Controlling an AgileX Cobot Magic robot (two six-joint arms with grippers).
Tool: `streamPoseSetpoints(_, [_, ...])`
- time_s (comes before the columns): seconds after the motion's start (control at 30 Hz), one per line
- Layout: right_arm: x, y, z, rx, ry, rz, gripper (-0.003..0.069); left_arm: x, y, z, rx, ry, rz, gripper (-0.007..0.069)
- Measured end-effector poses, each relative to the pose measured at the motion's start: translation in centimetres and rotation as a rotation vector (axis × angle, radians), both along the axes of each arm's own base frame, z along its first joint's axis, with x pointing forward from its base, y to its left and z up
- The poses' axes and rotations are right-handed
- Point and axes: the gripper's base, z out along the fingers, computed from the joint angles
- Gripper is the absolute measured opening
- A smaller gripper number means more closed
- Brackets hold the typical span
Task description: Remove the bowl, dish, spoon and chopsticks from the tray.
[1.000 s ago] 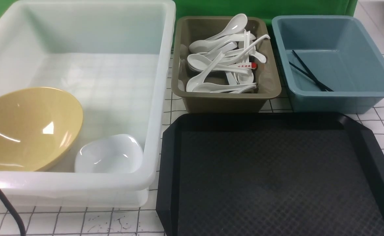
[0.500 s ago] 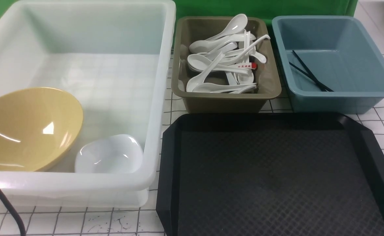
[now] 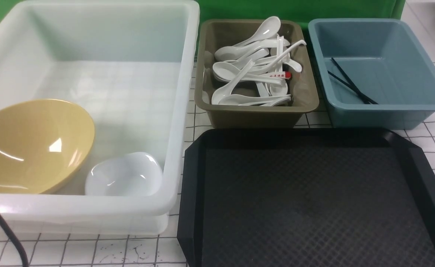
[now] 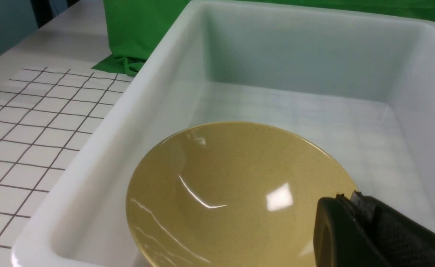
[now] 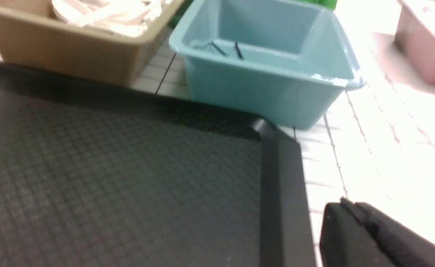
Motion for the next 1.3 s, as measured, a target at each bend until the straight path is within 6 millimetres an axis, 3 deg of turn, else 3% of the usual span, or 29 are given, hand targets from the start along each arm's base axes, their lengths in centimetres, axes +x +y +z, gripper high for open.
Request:
streamPoseSetpoints(0.23, [0.6,-0.1,-3.2,0.029,0.068,-0.019,0.0036,0.0,0.0,-0.1,0.000,0.004,0.002,-0.0012])
streamPoseSetpoints(0.93, [0.8,-0.2,-3.0,0.031,0.025,-0.027,0.0047,-0.1,0.0,-0.2,-0.001,0.006,-0.002,-0.0012])
streamPoseSetpoints(1.17, [0.8,-0.2,-3.1,0.031,0.030,-0.027,0.0057,-3.8,0.3,-3.7,0.011,-0.159,-0.010,-0.0012])
streamPoseSetpoints(1.3, [0.8,-0.2,-3.1,0.031,0.030,-0.027,0.0061,-4.4,0.2,-6.1,0.011,-0.235,-0.011,-0.0012])
